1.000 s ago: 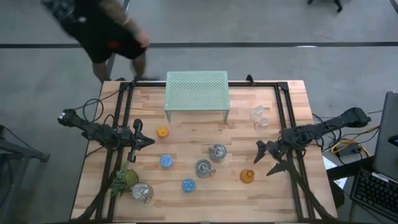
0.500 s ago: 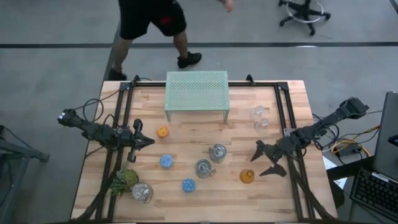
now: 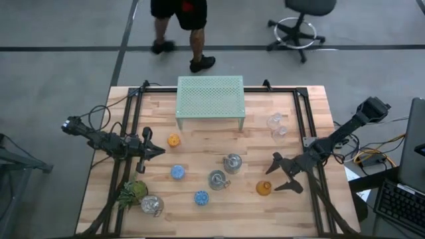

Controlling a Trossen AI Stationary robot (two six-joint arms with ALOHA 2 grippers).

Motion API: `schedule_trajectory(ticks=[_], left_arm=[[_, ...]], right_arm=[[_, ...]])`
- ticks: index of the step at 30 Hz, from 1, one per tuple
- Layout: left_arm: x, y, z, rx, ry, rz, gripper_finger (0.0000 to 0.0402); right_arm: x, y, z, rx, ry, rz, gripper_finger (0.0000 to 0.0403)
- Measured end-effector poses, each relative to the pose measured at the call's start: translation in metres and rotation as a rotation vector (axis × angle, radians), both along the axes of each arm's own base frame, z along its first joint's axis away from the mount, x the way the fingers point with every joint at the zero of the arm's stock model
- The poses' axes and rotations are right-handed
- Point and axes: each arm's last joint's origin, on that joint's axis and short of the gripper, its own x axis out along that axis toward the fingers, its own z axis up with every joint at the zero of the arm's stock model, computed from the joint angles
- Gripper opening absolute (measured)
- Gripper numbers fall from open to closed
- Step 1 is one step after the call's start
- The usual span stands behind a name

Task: Pick & Place candle stick holders
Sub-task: Put the yellow glass candle holder on the shelf

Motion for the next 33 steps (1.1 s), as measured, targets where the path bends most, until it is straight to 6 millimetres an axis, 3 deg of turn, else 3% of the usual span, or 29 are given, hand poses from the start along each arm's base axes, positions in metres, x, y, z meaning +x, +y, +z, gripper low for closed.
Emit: schedule_trajectory(ticks=[22, 27, 33], left_arm=[[0.000, 0.000, 0.000, 0.000, 0.000, 0.000, 0.0030], [0.000, 0.000, 0.000, 0.000, 0.000, 0.000, 0.0030], [0.000, 0.000, 0.000, 0.000, 0.000, 0.000, 0.0030]], right_arm=[[0.030, 0.024, -0.016, -0.062, -0.029, -0.023, 0.0388], [0.044, 0.035, -0.014, -0.109, -0.038, 0.004, 0.0363], [0.051, 0.043, -0.012, -0.113, -0.045, 0.071, 0.0301]])
